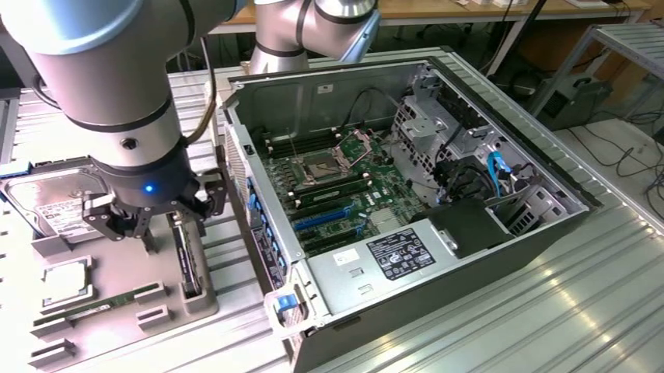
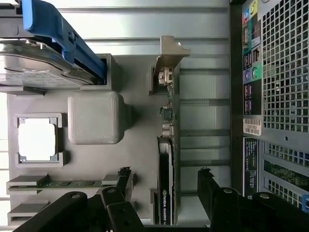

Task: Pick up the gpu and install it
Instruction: 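Pick up the gpu and move the gpu toward the slot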

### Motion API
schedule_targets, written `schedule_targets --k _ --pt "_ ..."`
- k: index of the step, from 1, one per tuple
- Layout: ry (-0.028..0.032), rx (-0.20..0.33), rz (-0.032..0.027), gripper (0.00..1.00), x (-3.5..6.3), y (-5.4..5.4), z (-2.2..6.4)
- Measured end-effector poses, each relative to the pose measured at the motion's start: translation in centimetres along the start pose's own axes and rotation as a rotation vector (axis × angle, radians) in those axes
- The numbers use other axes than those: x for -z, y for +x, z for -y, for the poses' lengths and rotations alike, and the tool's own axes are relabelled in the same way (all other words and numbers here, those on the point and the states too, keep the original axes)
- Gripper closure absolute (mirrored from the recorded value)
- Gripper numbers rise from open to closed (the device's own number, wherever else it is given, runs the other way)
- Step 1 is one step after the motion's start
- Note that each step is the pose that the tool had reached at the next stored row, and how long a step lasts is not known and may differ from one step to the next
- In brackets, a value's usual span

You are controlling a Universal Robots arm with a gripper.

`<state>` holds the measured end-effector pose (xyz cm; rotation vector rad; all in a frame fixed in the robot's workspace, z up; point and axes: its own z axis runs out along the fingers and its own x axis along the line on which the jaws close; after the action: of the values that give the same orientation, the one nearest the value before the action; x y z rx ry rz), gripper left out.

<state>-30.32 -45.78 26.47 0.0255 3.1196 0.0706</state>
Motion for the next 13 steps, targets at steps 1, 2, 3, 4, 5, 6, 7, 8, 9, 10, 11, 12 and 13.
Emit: schedule_targets --k 1,2,3,4,5,6,7,8,9,10,11,12,13 --pt "0.0 0.0 0.0 0.34 -0.19 0.0 0.01" --pt "0.0 0.0 0.0 0.34 -0.39 0.0 0.02" --pt "0.0001 0.0 -0.0001 0.34 -0.56 0.0 0.02" --pt "0.0001 0.0 -0.0001 0.34 -0.71 0.0 0.03" --pt "0.0 0.0 0.0 0.34 -0.92 0.0 0.04" --pt "0.0001 0.0 -0.0005 0.34 -1.19 0.0 0.05" --pt "0.0002 0.0 -0.0009 0.34 -1.44 0.0 0.06" --pt "0.0002 0.0 -0.0014 0.34 -1.71 0.0 0.07" --pt "0.0001 0.0 -0.0018 0.34 -1.99 -0.1 0.09" --pt "0.0001 0.0 -0.0019 0.34 -2.17 -0.1 0.09" --pt "0.0001 0.0 -0.0021 0.34 -2.35 -0.1 0.1" --pt "0.0001 0.0 -0.0024 0.34 -2.57 -0.1 0.11" --pt "0.0001 0.0 -0.0026 0.34 -2.74 -0.1 0.12"
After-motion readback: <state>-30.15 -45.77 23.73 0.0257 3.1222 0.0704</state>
